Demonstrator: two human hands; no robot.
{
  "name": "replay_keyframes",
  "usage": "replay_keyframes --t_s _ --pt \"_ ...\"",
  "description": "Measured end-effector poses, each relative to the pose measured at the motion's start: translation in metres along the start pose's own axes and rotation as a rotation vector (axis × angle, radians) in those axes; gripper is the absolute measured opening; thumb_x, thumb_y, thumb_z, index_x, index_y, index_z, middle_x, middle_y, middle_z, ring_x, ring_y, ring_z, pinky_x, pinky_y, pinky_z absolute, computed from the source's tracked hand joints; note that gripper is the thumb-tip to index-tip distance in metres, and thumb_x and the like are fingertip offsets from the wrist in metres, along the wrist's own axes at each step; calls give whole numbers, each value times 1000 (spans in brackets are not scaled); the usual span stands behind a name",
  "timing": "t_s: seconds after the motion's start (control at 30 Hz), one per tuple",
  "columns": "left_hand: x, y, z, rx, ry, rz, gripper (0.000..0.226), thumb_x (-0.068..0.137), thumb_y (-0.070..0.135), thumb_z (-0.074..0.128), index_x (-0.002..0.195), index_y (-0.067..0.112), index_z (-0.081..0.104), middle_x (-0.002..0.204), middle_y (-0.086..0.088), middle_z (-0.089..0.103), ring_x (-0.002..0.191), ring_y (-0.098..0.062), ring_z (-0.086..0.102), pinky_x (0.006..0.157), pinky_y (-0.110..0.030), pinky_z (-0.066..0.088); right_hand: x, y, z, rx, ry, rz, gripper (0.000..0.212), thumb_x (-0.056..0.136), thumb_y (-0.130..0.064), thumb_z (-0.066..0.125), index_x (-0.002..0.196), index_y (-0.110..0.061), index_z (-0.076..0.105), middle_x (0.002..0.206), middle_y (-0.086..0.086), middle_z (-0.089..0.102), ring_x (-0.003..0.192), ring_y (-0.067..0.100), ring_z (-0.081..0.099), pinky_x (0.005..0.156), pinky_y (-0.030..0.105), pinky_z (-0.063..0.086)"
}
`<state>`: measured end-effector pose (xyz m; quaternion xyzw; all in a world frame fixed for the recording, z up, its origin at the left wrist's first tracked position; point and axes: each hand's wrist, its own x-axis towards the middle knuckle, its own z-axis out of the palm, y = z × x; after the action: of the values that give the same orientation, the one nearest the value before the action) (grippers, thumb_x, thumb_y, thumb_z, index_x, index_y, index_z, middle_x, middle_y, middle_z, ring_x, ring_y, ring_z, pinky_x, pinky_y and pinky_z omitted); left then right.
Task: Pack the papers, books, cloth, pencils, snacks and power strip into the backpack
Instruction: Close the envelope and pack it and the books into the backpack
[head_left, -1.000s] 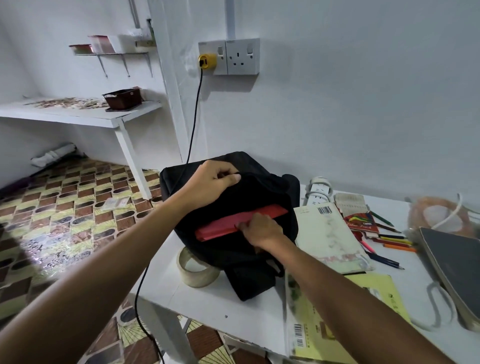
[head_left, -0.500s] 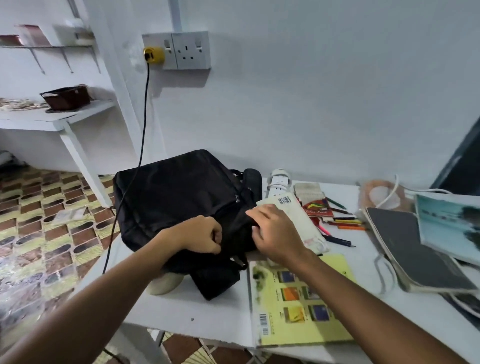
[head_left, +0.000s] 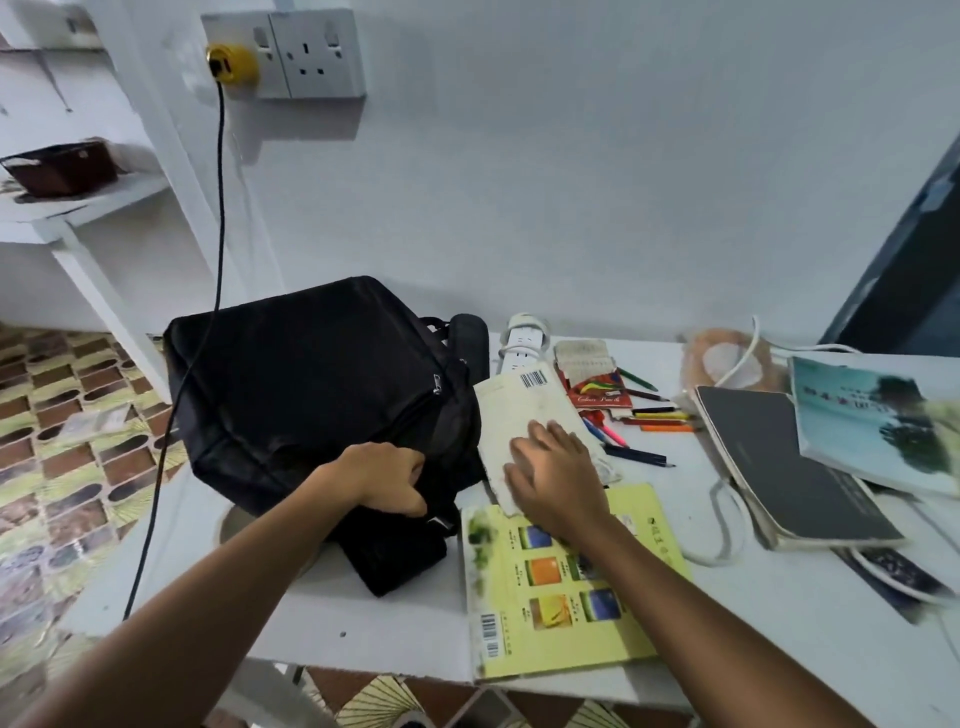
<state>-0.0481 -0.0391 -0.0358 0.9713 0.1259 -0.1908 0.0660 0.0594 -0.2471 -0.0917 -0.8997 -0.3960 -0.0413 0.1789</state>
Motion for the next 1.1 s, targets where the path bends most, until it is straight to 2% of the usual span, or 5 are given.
replay_keyframes --t_s 0.23,0.37,0.57,0.83,1.1 --pt "-3 -5 11 -36 105 -15 27 70 44 62 76 24 45 74 9 56 72 -15 53 56 -28 31 -5 5 -31 721 122 202 15 85 -10 63 99 -13 69 96 -3 68 93 9 63 88 29 53" --pt "-5 -6 13 -56 138 -29 26 71 43 62 76 23 45 75 8 57 71 -14 52 55 -27 30 -7 31 -60 563 157 290 9 85 -6 63 82 -14 62 80 -4 63 74 8 60 66 27 53" --pt "-8 -2 22 3 212 -70 22 74 40 59 81 23 46 83 6 57 78 -16 54 59 -28 32 -26 66 -96 266 -485 391 26 76 -30 76 90 -14 62 85 -4 65 74 9 61 60 26 46" --pt "-20 30 37 220 311 -271 40 84 35 49 120 18 47 117 -8 55 111 -28 50 90 -38 38 -30 79 -100 365 -545 360 30 65 -25 85 85 -9 69 84 2 71 80 17 66 67 30 49" --pt "-33 48 46 81 422 -362 33 86 21 51 118 13 54 114 -9 54 109 -29 48 92 -37 39 -23 85 -113 537 -871 344 30 74 -16 79 94 -6 59 86 10 73 67 16 65 56 25 48"
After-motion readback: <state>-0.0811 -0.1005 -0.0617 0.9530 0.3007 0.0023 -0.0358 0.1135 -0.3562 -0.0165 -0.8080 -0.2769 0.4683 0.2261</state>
